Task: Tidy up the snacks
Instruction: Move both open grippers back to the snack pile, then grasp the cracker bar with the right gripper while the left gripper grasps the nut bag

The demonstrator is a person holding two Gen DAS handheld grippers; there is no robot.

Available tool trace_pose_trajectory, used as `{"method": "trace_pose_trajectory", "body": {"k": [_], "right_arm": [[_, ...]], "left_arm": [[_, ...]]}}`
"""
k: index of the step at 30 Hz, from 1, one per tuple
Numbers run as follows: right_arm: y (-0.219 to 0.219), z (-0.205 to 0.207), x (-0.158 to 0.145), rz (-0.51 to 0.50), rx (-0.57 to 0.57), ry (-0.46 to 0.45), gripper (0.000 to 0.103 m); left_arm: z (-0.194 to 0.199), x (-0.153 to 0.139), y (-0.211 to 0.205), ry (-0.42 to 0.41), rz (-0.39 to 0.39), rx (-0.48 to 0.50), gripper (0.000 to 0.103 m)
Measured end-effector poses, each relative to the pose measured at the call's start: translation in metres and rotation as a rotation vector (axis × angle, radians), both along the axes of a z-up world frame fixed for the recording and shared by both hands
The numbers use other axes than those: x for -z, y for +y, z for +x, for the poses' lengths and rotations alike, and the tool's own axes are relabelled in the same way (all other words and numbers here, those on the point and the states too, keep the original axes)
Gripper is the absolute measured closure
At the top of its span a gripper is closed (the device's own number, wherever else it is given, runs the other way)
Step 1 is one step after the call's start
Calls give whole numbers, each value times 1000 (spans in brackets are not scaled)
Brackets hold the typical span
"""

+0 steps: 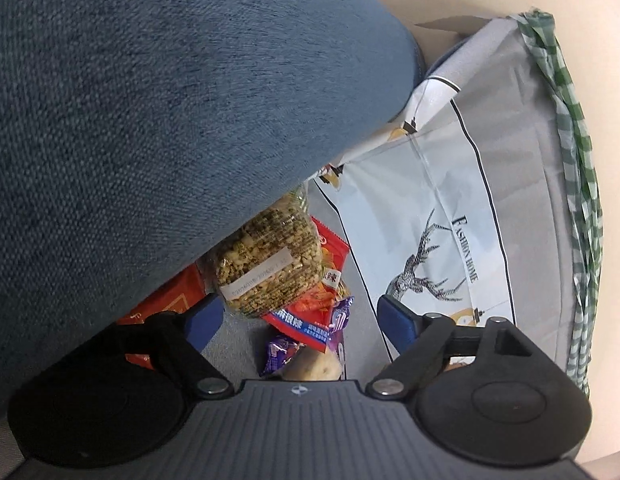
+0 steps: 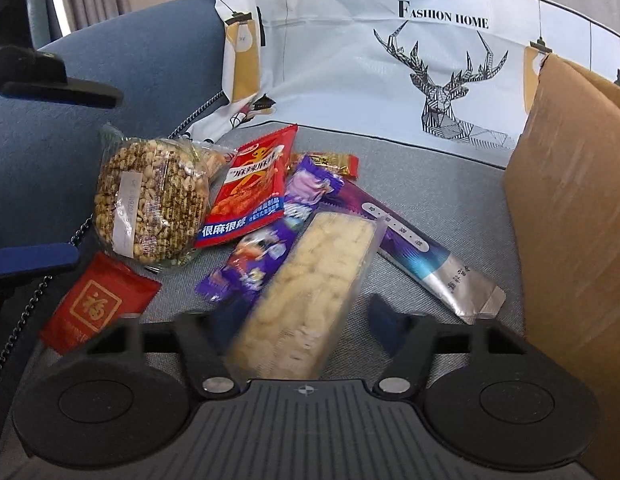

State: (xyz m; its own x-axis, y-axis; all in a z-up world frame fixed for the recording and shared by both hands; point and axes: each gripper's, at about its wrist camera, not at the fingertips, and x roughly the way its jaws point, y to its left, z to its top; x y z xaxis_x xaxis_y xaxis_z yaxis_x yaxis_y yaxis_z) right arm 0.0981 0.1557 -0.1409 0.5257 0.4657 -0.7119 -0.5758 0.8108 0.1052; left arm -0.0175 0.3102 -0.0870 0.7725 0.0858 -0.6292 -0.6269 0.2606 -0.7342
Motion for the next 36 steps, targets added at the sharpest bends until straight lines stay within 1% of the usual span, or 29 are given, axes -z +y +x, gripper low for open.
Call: {"method": "trace_pose_trajectory", "body": {"k": [3,4,8,10,14,20,24,27,30,32,36], "right_arm": [[-9,0,-2,-13,-3,2,64],[-14,1,-3,-11,0,10,65],[-30,-4,-4,-36,13,8,65],[-38,-8,-4,-54,41,3,65],[-47,-19,-5,-50,60,19,65],[-44,-21,-2,-46,43,32,58],[-47,-16,-2,-36,53,43,54],[-48,-15,-2,-34,52,41,54],[-48,-16,-1,-32,47,41,53],[-49,-14,-2,-24,45,49,53],[-51,-14,-2,-16,37,56,52]], "left_arm": [[2,2,0,3,10,-11,12],[3,2,-1,9,14,-14,12],[7,5,-4,30,46,-29,12],[9,6,-5,38,63,-47,12],[15,12,-10,78,110,-68,12],[23,19,-14,121,150,-111,12],[35,20,-16,172,179,-118,11],[42,20,-15,190,190,-127,11],[49,21,-11,199,188,-115,9],[56,23,-9,207,193,-91,3],[65,24,-10,214,213,-77,3]]}}
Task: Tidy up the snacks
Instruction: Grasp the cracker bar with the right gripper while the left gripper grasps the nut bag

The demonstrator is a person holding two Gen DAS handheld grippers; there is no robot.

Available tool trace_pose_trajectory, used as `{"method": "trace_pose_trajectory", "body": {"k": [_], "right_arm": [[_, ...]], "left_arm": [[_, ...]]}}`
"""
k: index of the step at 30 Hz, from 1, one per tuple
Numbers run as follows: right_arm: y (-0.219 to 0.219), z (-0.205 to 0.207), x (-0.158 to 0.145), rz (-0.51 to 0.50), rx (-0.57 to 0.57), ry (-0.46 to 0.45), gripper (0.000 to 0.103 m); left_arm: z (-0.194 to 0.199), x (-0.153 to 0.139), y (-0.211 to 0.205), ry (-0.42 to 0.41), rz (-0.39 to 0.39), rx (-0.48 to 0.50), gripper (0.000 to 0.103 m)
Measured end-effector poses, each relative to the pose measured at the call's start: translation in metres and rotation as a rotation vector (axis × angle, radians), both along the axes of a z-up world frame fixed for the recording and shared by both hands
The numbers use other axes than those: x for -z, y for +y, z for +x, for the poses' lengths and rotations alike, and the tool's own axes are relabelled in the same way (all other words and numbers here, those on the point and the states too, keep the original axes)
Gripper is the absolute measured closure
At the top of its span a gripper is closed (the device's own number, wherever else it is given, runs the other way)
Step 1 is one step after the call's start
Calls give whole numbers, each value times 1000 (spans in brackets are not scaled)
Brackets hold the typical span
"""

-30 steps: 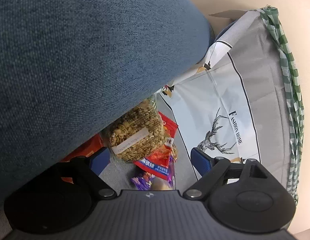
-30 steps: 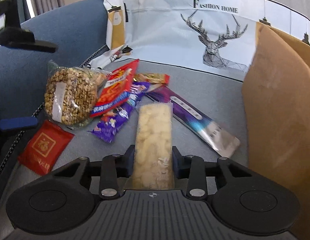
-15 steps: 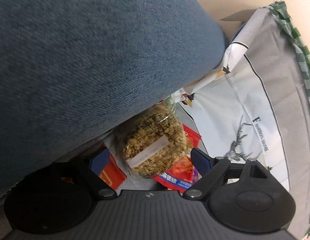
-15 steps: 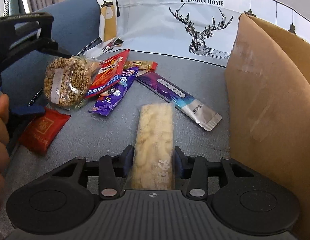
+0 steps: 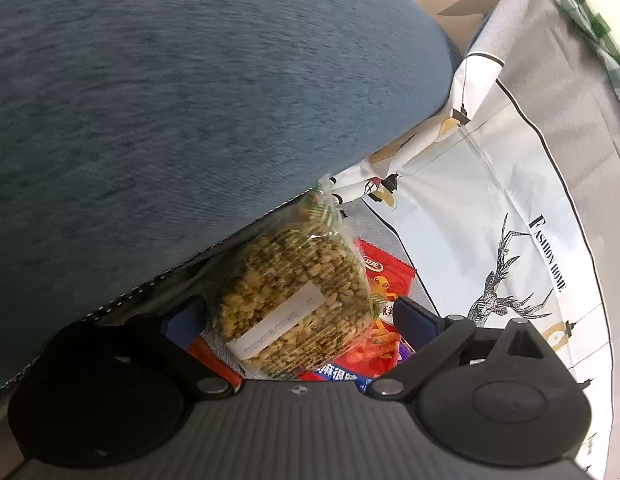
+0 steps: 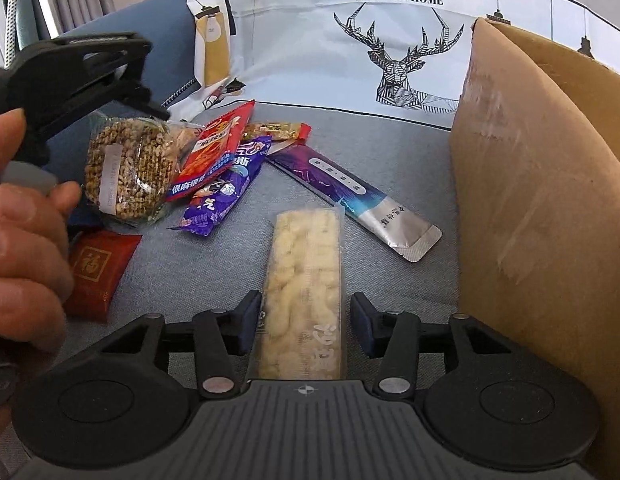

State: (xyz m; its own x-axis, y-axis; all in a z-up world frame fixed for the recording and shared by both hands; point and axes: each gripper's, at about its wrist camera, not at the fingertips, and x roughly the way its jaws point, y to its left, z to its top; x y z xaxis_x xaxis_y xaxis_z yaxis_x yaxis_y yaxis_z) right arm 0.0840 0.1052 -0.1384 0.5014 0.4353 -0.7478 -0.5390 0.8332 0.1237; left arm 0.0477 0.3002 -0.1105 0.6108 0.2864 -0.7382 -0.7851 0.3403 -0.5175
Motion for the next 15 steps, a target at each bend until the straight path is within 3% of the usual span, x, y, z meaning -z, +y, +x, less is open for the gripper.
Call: {"method": "trace_pose_trajectory", "body": {"k": [3,9,15], "right_arm": [[0,-1,1,-2,1,-3,52],[0,-2,0,1,3,-5,52],[-1,-3,0,4,1,-4,53]], "left_arm": [[3,1,-4,2,32,6,3],[1,0,-5,-3,54,10,16],[1,-12,-11,7,73,66,17]]}}
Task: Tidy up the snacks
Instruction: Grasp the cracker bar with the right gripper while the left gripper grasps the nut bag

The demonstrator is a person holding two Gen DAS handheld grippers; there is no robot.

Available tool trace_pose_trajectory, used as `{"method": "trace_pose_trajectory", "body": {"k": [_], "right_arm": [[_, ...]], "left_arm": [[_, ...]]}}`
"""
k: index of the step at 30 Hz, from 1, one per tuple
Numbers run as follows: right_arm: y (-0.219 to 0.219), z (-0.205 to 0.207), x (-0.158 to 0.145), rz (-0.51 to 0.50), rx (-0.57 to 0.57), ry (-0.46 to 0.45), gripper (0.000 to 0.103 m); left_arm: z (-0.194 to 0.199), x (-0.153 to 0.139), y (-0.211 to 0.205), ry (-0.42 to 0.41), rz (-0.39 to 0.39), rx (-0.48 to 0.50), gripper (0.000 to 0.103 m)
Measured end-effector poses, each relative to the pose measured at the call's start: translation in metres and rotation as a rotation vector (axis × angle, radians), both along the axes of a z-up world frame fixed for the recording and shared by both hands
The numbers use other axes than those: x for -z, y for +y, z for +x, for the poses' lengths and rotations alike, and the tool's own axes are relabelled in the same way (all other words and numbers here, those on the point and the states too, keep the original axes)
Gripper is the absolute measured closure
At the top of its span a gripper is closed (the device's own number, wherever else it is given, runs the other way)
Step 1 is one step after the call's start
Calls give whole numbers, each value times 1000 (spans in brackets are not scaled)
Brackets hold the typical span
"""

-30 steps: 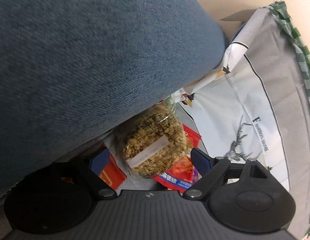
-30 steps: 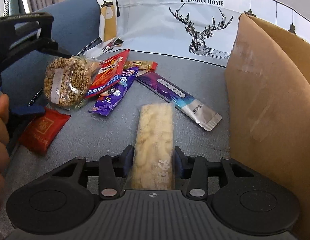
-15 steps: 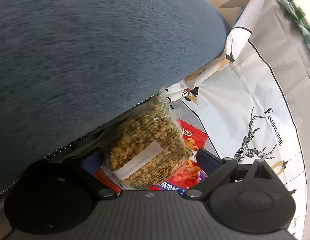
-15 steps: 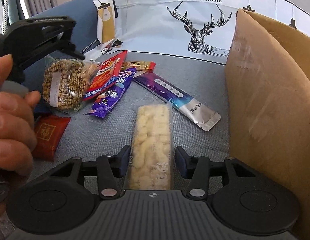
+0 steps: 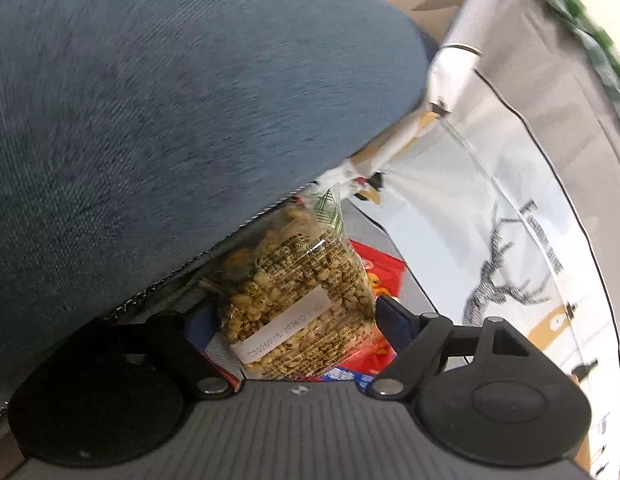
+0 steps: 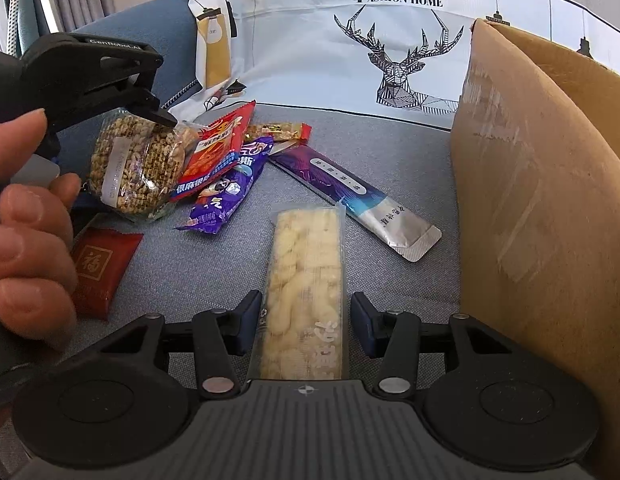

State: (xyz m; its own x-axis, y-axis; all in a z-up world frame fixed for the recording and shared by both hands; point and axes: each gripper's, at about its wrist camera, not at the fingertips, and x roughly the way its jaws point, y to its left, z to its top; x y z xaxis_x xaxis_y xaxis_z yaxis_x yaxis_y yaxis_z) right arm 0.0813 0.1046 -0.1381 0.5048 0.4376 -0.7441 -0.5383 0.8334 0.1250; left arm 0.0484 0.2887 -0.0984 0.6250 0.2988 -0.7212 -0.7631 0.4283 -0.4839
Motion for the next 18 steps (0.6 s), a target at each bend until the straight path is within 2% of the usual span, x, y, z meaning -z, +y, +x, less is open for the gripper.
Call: {"method": "trace_pose_trajectory", "body": {"k": [3,5,9,11,13,15,18], "right_arm": [[0,1,-1,12,4,7,62],[0,1,-3,18,9,15,64],[-1,0,-5,28,18,32,65],[-1,-2,-7,27,23,38,65],[-2,-5,-8,26,24,40,65],[0,-7,-9,21,17,34,65],[1,-9,-7,9,5,40,64]], "left_arm": [[3,-14,-7,18,28,69,17],[5,-24,-13,52,49,137,17],[10,-29,-25,136,61,291,17],[9,-27,-29,176,45,338,17],[11,-27,-33,216,66,391,17],[13,-25,-41,244,81,454,17],[17,-19,-47,264,63,528,17]]}}
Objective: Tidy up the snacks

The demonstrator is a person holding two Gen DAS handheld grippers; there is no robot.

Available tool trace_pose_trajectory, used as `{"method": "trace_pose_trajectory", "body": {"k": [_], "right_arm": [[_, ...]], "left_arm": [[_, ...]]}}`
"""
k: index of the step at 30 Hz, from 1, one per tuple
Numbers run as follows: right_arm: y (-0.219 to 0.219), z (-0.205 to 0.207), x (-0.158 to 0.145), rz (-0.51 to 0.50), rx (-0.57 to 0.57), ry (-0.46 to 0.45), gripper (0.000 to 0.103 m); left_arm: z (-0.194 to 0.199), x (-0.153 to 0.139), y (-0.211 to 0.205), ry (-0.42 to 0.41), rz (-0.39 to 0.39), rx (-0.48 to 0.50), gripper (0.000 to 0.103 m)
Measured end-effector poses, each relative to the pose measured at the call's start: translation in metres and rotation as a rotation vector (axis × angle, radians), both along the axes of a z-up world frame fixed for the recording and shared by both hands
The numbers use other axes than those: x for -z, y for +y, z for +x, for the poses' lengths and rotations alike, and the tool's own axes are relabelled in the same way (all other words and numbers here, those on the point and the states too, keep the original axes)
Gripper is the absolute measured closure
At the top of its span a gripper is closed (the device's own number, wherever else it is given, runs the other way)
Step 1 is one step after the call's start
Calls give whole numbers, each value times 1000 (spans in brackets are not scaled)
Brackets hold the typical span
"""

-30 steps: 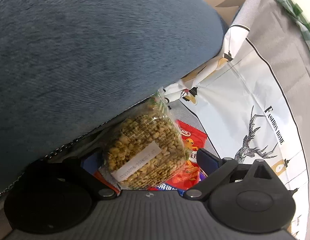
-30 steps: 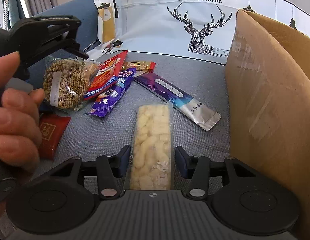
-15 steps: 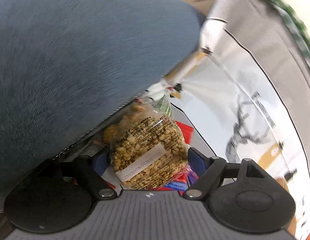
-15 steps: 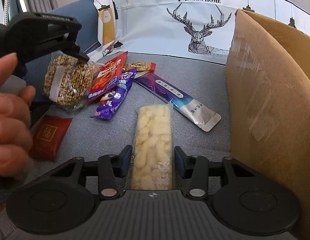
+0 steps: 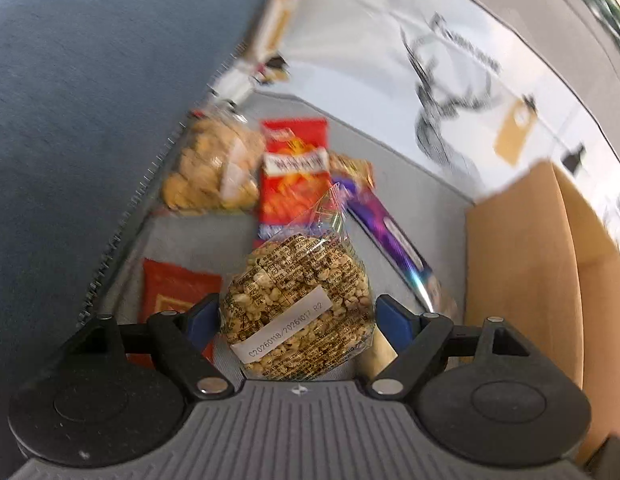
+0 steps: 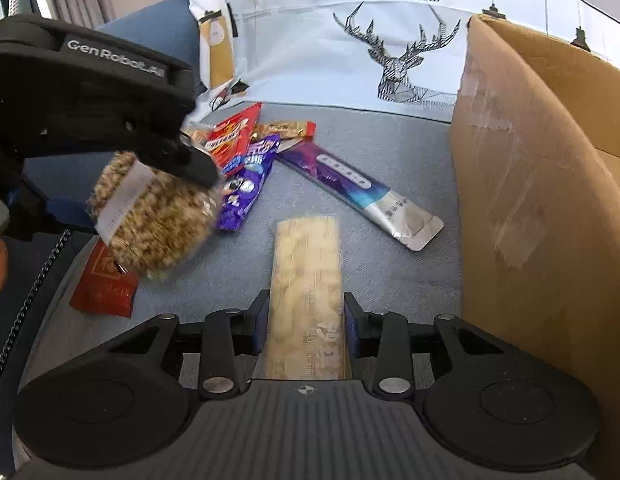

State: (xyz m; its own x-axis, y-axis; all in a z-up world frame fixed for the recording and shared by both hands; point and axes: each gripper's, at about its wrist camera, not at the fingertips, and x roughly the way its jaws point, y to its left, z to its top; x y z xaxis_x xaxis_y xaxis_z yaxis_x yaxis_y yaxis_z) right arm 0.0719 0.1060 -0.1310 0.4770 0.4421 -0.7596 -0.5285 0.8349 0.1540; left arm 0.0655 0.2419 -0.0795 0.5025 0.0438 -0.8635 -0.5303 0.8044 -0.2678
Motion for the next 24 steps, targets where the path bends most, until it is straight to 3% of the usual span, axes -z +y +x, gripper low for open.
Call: {"method": "trace_pose_trajectory", "body": {"k": [7,24], "right_arm": [[0,3,4,-4,-6,12,62],[1,6,5,-10,-15,12,61]], "left_arm": [[1,25,-2,78,9,24,16],[9,35,-4,94,25,20,12]]}}
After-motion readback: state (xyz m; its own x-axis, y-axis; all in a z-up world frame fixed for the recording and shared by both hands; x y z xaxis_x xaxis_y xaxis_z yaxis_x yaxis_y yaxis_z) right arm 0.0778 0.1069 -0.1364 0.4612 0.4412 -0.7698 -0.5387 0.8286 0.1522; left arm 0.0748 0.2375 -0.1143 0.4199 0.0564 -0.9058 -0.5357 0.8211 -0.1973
